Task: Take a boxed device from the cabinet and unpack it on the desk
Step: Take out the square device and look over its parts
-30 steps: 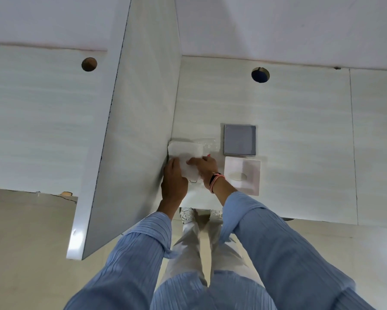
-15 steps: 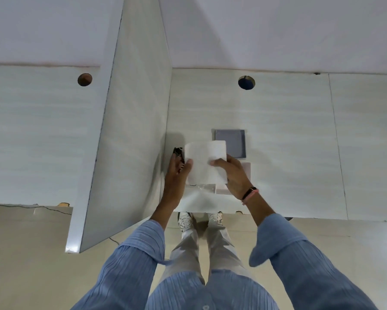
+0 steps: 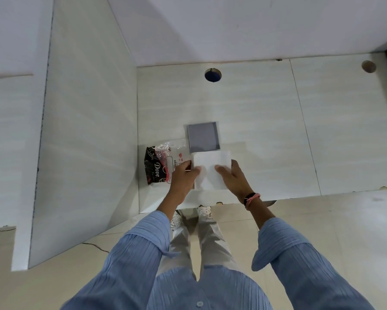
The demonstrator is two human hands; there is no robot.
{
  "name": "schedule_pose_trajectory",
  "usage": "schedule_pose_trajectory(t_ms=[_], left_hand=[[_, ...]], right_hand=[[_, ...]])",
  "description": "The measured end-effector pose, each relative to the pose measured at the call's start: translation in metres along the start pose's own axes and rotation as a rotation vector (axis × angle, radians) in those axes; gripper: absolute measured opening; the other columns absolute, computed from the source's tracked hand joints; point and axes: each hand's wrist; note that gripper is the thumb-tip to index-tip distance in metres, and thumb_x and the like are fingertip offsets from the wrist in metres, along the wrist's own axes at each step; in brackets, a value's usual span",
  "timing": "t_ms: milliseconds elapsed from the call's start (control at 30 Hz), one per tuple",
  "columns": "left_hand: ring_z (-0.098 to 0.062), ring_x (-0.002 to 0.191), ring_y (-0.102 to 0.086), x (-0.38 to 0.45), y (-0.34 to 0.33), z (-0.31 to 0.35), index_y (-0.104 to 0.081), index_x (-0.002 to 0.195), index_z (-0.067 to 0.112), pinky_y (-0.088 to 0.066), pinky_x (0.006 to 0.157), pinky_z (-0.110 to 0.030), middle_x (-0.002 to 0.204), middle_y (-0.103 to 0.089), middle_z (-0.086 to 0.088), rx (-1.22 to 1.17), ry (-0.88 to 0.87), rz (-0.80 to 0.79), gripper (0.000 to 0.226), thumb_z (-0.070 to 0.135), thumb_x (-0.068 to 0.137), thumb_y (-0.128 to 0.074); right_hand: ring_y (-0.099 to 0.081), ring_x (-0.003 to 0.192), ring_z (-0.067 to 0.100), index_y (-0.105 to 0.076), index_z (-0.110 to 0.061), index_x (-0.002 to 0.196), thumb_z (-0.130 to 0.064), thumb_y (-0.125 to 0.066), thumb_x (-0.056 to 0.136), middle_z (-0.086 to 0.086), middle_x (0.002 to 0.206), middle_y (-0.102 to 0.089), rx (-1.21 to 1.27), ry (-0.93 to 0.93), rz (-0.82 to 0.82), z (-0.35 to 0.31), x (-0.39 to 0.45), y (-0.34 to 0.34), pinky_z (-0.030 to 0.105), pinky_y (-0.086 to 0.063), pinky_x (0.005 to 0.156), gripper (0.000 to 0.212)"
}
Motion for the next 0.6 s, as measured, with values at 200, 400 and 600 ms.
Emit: schedule_pose_trajectory(t_ms=[200,400,600], left_hand=[[-0.022,0.082,-0.061,0.002,-0.013,0.007,-0.072,0.11,0.008,-0.048,0.066,-0.027,0.097,-0.072,-0.008,0.142,-0.021,0.045,0.022,0.012,0.096,-0.056],[-0.023,0.077,-0.06,0.008,-0.018,0.004,-0.073,0.103,0.003,-0.043,0.059,-0.024,0.091,-0.072,-0.01,0.217,-0.036,0.118,0.022,0.01,0.094,-0.055],[-0.032,0.091,-0.064,0.013,-0.018,-0.005,-0.069,0.109,0.004,-0.054,0.077,-0.038,0.104,-0.067,-0.012,0.284,-0.025,0.175,0.025,0.02,0.092,-0.06]], right_hand=[[-0.067,0.092,0.026,-0.061,-0.017,0.107,-0.053,-0.061,0.093,0.006,0.098,-0.067,-0.209,0.117,0.083,0.048,0.043,-0.004,0.044,-0.06,0.079,0.038],[-0.039,0.114,0.028,-0.045,0.0,0.127,-0.035,-0.058,0.098,0.015,0.125,-0.047,-0.294,0.038,0.108,0.016,0.016,-0.016,0.042,-0.034,0.101,0.047],[-0.036,0.131,0.039,-0.04,-0.003,0.139,-0.04,-0.056,0.099,0.02,0.139,-0.04,-0.307,-0.027,0.079,0.015,0.018,-0.013,0.046,-0.034,0.106,0.057]])
Point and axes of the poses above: each hand's wrist, its own x-axis towards the middle knuckle, its own y-axis out of the back of the hand, z = x × y
